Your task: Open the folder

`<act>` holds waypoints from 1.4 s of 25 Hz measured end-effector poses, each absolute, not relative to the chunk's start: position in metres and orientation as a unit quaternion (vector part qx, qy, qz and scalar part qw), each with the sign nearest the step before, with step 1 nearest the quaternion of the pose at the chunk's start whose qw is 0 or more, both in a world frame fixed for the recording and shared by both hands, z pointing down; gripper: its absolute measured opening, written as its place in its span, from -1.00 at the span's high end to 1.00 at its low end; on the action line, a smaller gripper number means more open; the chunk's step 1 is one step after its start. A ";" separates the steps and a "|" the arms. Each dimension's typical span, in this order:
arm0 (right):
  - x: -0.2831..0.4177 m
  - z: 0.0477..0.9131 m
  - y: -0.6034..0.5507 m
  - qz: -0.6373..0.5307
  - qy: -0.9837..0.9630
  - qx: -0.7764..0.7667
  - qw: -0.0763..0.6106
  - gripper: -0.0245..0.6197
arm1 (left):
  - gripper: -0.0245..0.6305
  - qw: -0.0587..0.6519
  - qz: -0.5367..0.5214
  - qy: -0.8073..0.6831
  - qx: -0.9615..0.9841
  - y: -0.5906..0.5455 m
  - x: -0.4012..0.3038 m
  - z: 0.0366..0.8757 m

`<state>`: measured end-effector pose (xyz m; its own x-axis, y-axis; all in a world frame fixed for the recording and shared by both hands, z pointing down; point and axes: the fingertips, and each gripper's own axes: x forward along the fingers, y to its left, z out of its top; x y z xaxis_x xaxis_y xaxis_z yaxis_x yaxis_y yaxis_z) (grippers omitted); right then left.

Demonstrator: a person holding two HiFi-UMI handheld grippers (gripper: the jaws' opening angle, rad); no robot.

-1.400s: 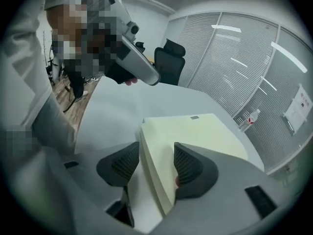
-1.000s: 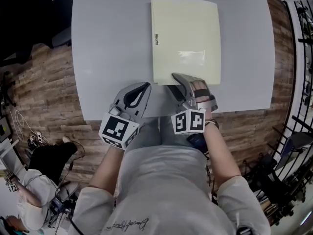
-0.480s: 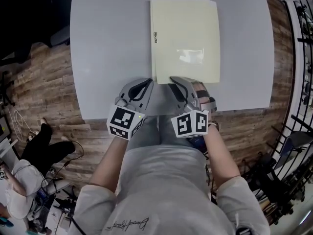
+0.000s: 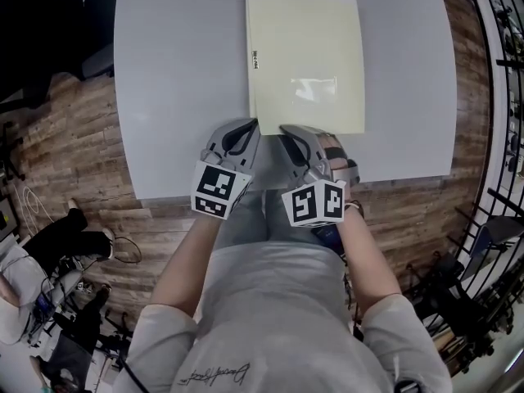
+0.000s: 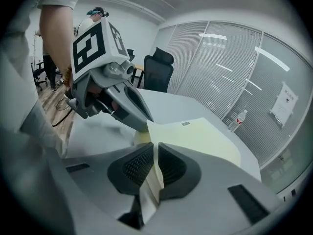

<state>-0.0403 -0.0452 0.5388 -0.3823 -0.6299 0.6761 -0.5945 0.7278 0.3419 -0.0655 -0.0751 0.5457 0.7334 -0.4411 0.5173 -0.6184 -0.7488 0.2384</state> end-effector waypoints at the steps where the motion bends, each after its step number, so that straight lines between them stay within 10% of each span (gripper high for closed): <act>1: -0.040 0.538 -0.045 -0.022 -0.830 0.371 0.415 0.79 | 0.90 0.194 0.225 -0.290 0.910 -0.075 -0.065 0.546; 35: -0.031 0.509 -0.054 -0.027 -0.797 0.434 0.420 0.84 | 0.90 0.191 0.252 -0.277 0.907 -0.078 -0.064 0.556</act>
